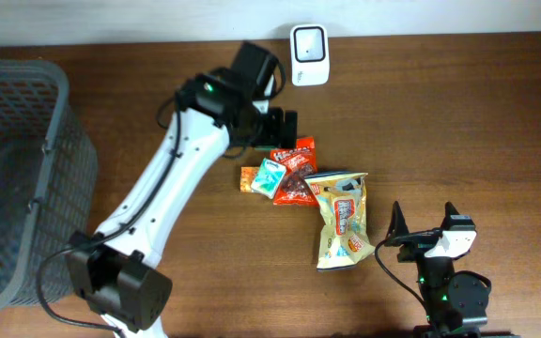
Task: Scan the item barcode
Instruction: 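Place the teal Kleenex pack beside the orange pack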
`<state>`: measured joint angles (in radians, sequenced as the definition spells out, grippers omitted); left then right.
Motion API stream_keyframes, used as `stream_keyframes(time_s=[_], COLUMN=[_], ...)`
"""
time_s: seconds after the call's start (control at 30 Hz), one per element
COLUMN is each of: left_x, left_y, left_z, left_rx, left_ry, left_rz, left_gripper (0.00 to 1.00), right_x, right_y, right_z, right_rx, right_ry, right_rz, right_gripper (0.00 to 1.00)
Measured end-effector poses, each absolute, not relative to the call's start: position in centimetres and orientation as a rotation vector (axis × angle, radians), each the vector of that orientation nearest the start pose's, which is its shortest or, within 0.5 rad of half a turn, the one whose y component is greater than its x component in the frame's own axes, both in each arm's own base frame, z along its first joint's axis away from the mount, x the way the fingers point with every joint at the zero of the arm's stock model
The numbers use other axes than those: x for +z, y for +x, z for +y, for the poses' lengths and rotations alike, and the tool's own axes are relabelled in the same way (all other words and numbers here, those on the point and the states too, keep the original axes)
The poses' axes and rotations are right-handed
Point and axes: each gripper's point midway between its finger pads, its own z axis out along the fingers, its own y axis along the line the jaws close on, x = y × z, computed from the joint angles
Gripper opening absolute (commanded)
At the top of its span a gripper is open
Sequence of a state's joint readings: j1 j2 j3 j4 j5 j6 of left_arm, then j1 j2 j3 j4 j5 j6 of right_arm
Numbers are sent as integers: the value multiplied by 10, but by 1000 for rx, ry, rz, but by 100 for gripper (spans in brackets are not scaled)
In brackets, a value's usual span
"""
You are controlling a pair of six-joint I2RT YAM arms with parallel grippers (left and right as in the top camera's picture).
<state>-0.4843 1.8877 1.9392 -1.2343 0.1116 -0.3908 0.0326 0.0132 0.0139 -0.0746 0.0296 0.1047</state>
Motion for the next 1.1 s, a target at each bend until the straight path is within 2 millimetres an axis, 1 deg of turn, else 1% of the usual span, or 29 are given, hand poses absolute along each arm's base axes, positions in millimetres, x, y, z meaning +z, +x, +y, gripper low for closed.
stream_keyframes(time_s=[0.03, 0.07, 0.1, 0.13, 0.17, 0.2, 0.23, 0.27, 0.3, 0.33, 0.37, 0.4, 0.47, 0.53, 0.57, 0.63, 0.7, 0.73, 0.77, 0.8, 0.83, 0.87, 0.9, 0.93, 1.0, 1.07, 1.1], left_x=[233, 251, 258, 255, 248, 229, 209, 179, 155, 116, 93, 77, 53, 33, 26, 24, 26, 28, 37, 47, 75, 95, 110, 116, 115, 109, 98], left_y=[385, 390, 389, 386, 381, 374, 371, 367, 362, 352, 341, 333, 329, 334, 340, 363, 389, 390, 391, 391, 397, 404, 400, 395, 378, 368, 361], left_z=[-217, -215, -211, -212, -213, -222, -233, -247, -257, -269, -271, -271, -272, -271, -270, -269, -268, -261, -250, -243, -237, -237, -233, -229, -218, -222, -226], left_rx=[-387, -397, -393, -386, -369, -345, -323, -288, -258, -200, -147, -103, -58, -19, 15, 71, 138, 198, 302, 360, 423, 419, 430, 446, 507, 447, 407], left_ry=[154, 146, 141, 147, 161, 201, 241, 294, 331, 389, 422, 444, 457, 456, 456, 444, 421, 421, 425, 431, 424, 409, 409, 417, 434, 422, 422], left_rz=[2753, 2704, 2696, 2710, 2744, 2800, 2846, 2911, 2963, 3052, 3123, 3174, 3226, 3230, 3213, 3107, 2990, 2985, 2980, 2980, 2948, 2912, 2917, 2936, 3006, 3075, 3132], left_gripper=[79, 61, 39, 24, 10, 1, 0, 0, 0, 0, 0, 0, 0, 0, 0, 0, 0, 0, 0, 0, 0, 0, 0, 0, 0, 0, 0], right_x=[159, 159, 159, 159, 159, 159, 159, 159, 159, 159, 159, 159, 159, 159, 159, 159, 159, 159, 159, 159, 159, 159, 159, 159, 158, 159, 159], right_y=[246, 246, 246, 246, 246, 246, 246, 246, 246, 246, 246, 246, 246, 246, 246, 246, 246, 246, 246, 246, 246, 246, 246, 246, 246, 246, 246], right_z=[3, 3, 3, 3, 3, 3, 3, 3, 3, 3, 3, 3, 3, 3, 3, 3, 3, 3, 3, 3, 3, 3, 3, 3, 3, 3, 3], right_rx=[81, 80, 80, 81, 80, 81, 80, 80, 80, 81, 81, 80, 80, 81, 80, 81, 81, 80, 81, 81, 81, 81, 80, 80, 81, 80, 81], right_ry=[82, 82, 82, 82, 82, 83, 82, 82, 82, 82, 82, 83, 82, 82, 82, 82, 82, 82, 82, 83, 82, 82, 82, 83, 82, 82, 82], right_rz=[1645, 1645, 1645, 1645, 1645, 1645, 1645, 1645, 1645, 1645, 1645, 1645, 1645, 1645, 1645, 1645, 1645, 1645, 1645, 1645, 1645, 1645, 1645, 1645, 1645, 1645, 1645], right_gripper=[98, 98, 98, 98, 98, 98, 98, 98, 98, 98, 98, 98, 98, 98, 98, 98, 98, 98, 98, 98, 98, 98, 99, 98, 98, 98, 98])
